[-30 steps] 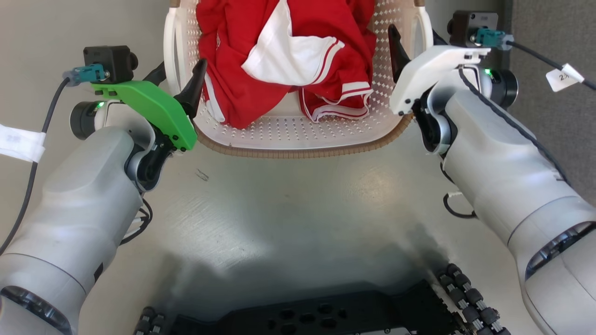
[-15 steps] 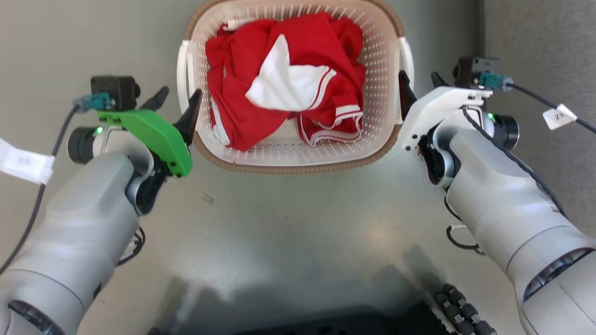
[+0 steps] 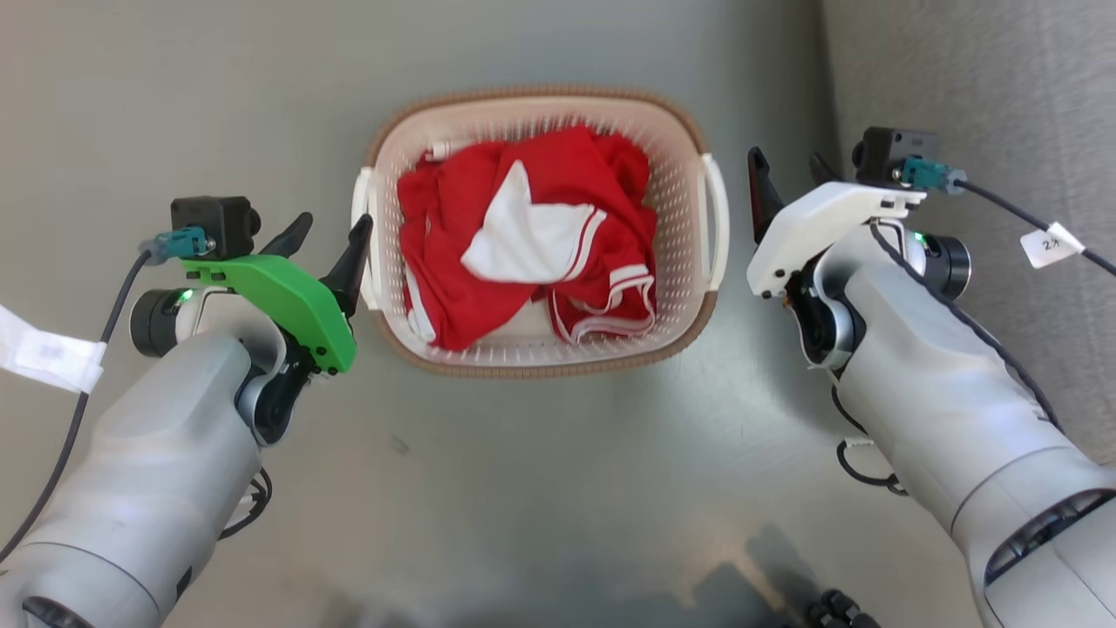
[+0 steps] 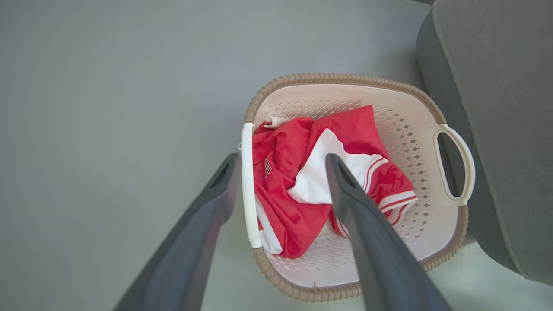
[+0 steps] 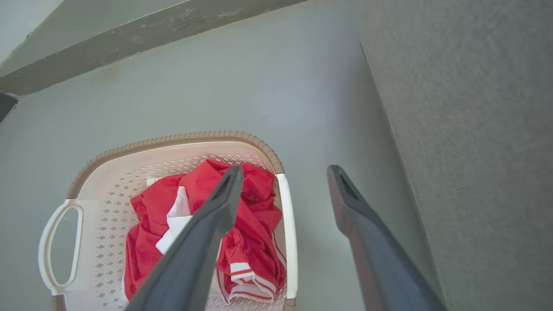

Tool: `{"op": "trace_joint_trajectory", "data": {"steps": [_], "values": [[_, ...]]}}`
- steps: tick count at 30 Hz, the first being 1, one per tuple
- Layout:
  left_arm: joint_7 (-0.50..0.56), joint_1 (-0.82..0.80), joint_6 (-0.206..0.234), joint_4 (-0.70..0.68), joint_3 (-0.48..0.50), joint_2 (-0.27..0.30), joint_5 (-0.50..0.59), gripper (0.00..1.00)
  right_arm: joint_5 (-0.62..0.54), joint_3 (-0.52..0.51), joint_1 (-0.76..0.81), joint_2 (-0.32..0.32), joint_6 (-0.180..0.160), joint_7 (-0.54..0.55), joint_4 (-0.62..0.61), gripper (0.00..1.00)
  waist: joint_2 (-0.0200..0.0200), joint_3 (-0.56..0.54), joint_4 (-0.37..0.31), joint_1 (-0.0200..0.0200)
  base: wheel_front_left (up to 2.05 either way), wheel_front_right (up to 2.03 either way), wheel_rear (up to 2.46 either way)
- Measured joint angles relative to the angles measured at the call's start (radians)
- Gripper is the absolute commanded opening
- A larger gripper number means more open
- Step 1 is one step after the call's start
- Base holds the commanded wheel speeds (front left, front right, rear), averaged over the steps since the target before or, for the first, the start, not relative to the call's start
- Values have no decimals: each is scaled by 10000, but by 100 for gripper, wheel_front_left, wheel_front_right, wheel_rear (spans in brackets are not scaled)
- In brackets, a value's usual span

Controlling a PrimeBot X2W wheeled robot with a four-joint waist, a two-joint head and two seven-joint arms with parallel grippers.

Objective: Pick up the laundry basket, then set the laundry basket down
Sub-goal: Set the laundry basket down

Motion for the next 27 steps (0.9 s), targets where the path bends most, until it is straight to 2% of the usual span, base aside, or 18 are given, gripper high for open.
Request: {"op": "trace_joint_trajectory", "data": {"steps": [9, 18, 27], "values": [[-40, 366, 0, -353, 399, 100, 2, 100, -658, -94, 417, -314, 224, 0, -631, 100, 0, -1129, -77, 0, 0, 0, 0], [-40, 773, 0, -1369, 2033, 382, 627, 100, -1390, -518, 1168, -627, 431, -2, -1791, 100, 0, -2566, -40, 0, 0, 0, 0], [-42, 1779, 0, -2063, 3333, 579, 1444, 100, -1883, -1239, 2282, -892, 431, 0, -2941, 100, 0, -3836, 99, 0, 0, 0, 0]]}}
